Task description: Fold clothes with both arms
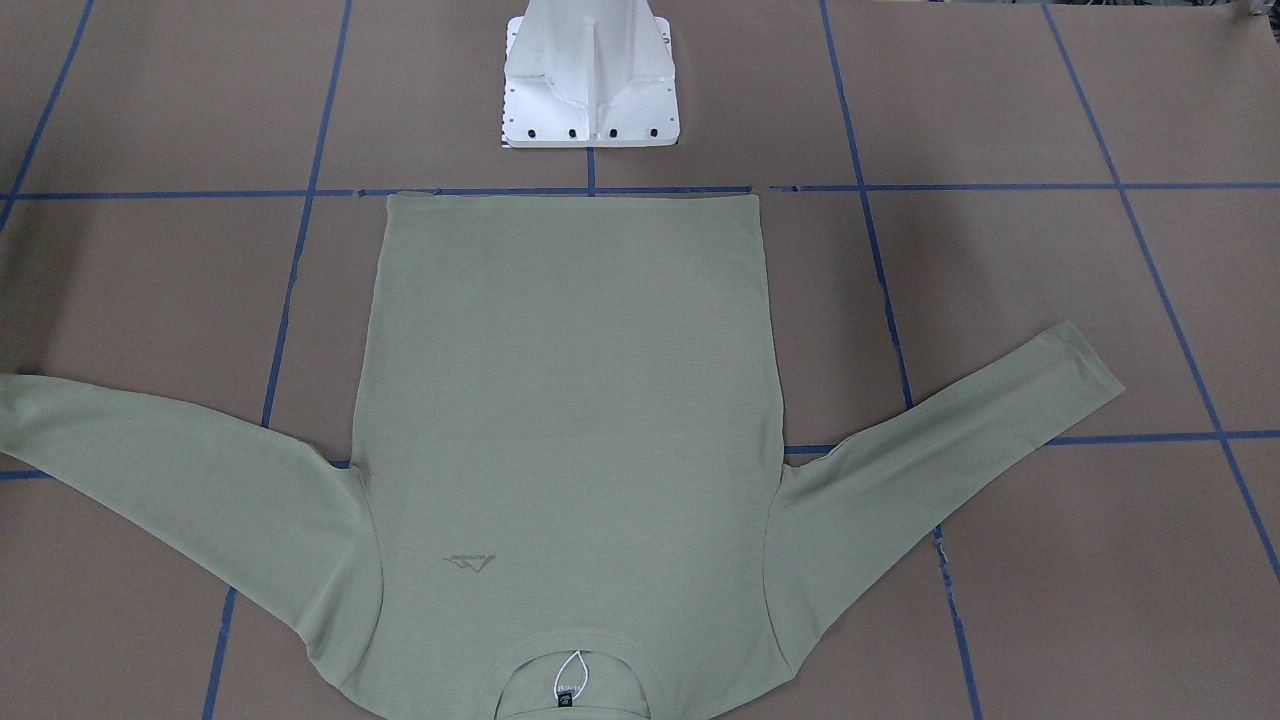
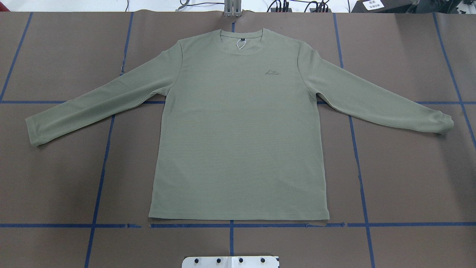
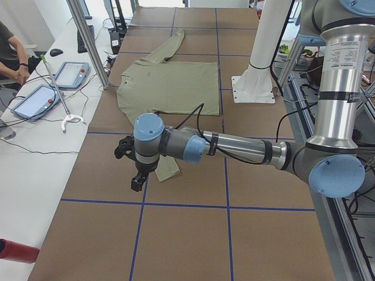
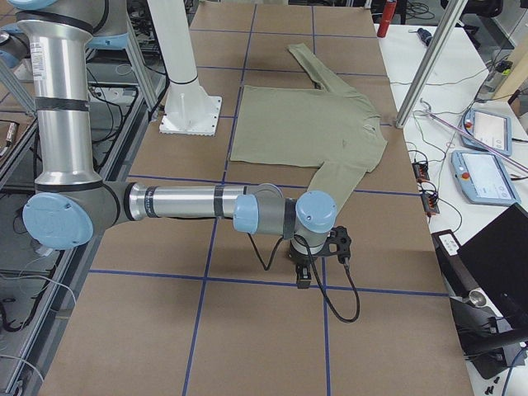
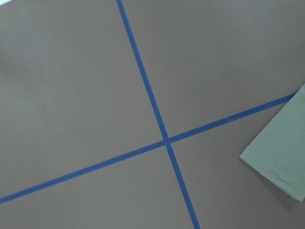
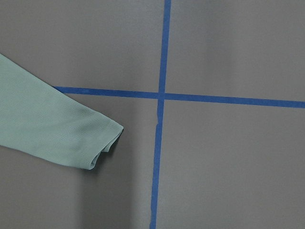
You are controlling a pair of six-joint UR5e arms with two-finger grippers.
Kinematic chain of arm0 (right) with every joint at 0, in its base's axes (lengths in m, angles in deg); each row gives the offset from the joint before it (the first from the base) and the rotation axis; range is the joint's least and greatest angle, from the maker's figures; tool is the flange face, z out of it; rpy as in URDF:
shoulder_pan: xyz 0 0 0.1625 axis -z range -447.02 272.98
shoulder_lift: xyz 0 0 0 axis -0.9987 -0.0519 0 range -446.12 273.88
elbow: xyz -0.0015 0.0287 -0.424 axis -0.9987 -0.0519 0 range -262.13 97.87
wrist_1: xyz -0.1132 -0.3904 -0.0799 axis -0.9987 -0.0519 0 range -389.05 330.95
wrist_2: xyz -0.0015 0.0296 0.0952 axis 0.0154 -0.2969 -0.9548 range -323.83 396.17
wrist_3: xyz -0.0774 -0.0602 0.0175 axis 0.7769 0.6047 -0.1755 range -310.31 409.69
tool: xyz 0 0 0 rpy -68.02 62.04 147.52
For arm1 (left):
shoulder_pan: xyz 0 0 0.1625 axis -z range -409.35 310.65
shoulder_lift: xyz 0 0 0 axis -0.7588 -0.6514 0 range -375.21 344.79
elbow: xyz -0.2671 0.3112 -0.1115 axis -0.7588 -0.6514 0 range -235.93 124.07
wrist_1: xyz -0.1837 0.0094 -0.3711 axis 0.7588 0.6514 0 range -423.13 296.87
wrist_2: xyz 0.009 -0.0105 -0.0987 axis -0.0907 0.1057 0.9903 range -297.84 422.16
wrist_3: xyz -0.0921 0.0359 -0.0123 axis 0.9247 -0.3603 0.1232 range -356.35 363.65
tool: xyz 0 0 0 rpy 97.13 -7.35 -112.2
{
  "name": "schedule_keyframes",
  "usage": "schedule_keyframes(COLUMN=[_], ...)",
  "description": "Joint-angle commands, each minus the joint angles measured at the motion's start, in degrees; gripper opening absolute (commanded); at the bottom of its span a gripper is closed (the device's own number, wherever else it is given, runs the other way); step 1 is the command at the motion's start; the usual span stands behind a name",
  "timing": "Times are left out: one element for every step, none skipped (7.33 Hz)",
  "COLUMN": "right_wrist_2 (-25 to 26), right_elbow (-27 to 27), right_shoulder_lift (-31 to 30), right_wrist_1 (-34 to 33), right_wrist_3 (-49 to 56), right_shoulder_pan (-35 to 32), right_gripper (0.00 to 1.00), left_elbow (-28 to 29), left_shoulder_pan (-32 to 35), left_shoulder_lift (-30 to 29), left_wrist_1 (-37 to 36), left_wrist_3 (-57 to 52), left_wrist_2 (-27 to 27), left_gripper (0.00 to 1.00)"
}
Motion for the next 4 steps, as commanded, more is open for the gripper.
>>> schedule_keyframes(right_wrist_2=[-3.2,1.1,2.9,2.9], right_elbow=[-2.5,-3.9,-5.0,-5.2], right_shoulder_lift=[-2.2,-2.7,-3.1,-3.2], right_wrist_1=[9.3,14.7,17.8,21.0], right_wrist_3=[0.0,-0.5,-1.9,-8.1], right_shoulder_pan=[1.4,4.0,6.2,7.8], right_gripper=[1.00,1.00,1.00,1.00], left_elbow=[1.3,1.6,1.8,1.9], left_shoulder_pan=[-0.4,-0.4,-0.4,-0.4], left_shoulder_lift=[-1.2,-2.0,-1.9,-1.8], left_wrist_1=[0.8,0.7,0.6,0.6], left_wrist_3=[0.1,0.1,0.2,0.2], left_wrist_2=[2.0,2.1,2.0,2.0], left_gripper=[1.00,1.00,1.00,1.00])
